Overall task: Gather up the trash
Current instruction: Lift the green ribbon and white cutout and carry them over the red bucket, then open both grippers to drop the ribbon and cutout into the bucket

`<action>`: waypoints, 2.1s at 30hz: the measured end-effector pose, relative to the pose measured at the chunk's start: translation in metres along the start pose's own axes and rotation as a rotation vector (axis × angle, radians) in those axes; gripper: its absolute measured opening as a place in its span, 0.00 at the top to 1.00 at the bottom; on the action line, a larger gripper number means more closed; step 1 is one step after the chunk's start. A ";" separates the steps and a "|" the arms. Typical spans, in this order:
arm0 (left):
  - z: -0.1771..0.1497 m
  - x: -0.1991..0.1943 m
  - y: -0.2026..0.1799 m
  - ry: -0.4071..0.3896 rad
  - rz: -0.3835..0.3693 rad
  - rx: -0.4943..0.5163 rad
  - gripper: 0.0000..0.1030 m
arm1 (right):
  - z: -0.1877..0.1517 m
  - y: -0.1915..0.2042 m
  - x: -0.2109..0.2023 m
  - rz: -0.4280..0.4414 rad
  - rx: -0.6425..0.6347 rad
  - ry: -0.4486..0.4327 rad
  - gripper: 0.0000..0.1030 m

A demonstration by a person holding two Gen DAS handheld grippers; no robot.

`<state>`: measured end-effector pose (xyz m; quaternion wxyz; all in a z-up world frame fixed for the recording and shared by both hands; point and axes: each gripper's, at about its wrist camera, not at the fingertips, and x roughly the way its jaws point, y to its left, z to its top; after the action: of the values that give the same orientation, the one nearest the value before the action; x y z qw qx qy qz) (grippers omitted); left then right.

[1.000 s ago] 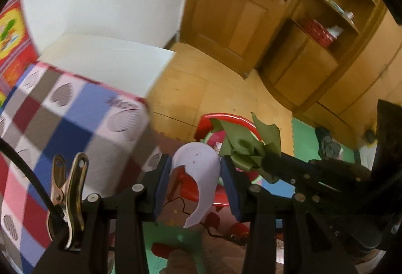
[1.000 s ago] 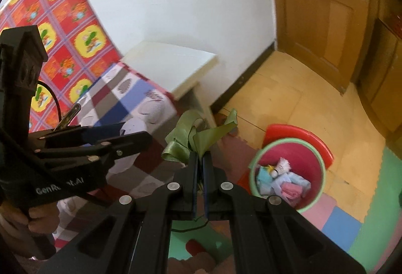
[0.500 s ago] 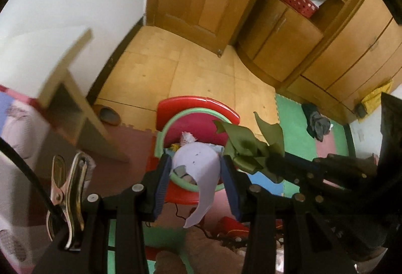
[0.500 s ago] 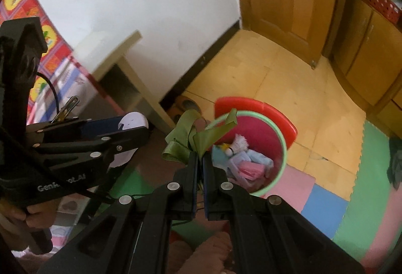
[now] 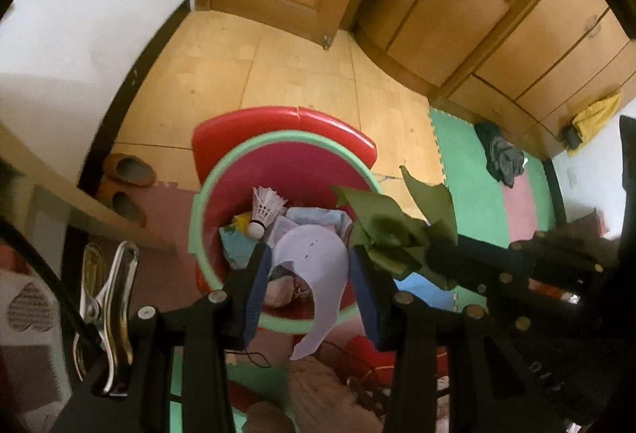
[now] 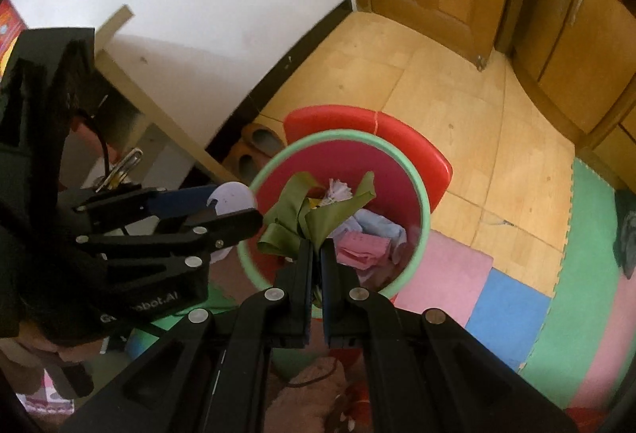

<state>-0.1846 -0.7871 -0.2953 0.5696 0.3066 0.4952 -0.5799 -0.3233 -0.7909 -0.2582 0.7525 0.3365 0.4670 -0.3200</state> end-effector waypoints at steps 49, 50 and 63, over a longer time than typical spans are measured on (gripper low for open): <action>0.018 0.056 -0.009 0.271 0.291 -0.202 0.51 | 0.031 -0.047 0.086 0.180 -0.157 0.104 0.57; 0.018 0.055 -0.009 0.272 0.291 -0.201 0.51 | 0.031 -0.047 0.083 0.178 -0.161 0.102 0.55; 0.017 0.009 -0.004 0.252 0.291 -0.239 0.51 | 0.043 -0.028 0.030 0.220 -0.193 0.044 0.54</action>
<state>-0.1863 -0.8071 -0.2975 0.6131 0.3755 0.5781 -0.3859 -0.3133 -0.8465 -0.2769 0.8016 0.3188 0.4720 -0.1817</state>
